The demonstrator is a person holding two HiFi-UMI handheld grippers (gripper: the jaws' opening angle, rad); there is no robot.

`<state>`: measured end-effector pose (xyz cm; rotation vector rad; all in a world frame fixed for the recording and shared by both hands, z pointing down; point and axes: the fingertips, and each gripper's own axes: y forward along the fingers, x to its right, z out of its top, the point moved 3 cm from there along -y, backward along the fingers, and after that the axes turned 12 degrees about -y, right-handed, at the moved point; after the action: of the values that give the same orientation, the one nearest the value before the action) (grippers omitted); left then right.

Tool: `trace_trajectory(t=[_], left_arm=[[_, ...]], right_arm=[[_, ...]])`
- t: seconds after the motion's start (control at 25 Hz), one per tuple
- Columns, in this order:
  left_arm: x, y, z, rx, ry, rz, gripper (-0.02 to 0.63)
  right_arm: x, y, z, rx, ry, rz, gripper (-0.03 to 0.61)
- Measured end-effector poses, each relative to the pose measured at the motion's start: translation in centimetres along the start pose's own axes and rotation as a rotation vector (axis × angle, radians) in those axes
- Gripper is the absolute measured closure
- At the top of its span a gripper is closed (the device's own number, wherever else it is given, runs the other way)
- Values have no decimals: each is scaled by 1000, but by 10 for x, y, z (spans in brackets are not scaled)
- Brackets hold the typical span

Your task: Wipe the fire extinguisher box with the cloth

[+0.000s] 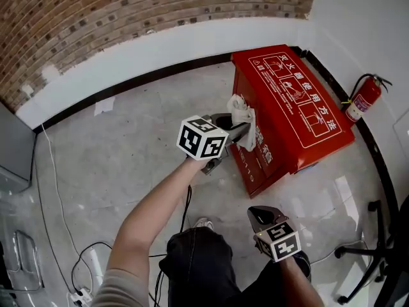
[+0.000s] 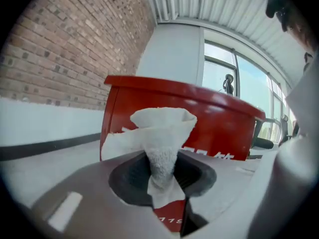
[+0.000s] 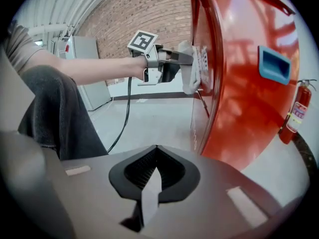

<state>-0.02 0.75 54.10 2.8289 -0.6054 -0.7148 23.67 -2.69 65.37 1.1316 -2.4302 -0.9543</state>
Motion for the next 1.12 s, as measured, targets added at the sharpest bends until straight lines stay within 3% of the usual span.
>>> trace_trajectory(t=[0.16,0.4,0.64,0.84,1.04,1.12], left_arm=[[35,-16,33,28,66,-14,503],[81,-26,25,30,61,-55,503],[79,-12,-24,1,34,-42,502],[45,7,-94,-91,-38,-5,503],[19,19,-126,0,-168,-71,502],[8,25,-142,-15,-181,-58,503]], right_arm=[[-1,-13,9,48,6,-23,554],[-11,-31,4,66,2,-31,554],[-14,-35,-13,56,15,-48,554],[-5,-31,-32,36,54,-69,554],[9,-18,-45,12,79,-71,554],[14,-13,-51,6,97,-77,554]])
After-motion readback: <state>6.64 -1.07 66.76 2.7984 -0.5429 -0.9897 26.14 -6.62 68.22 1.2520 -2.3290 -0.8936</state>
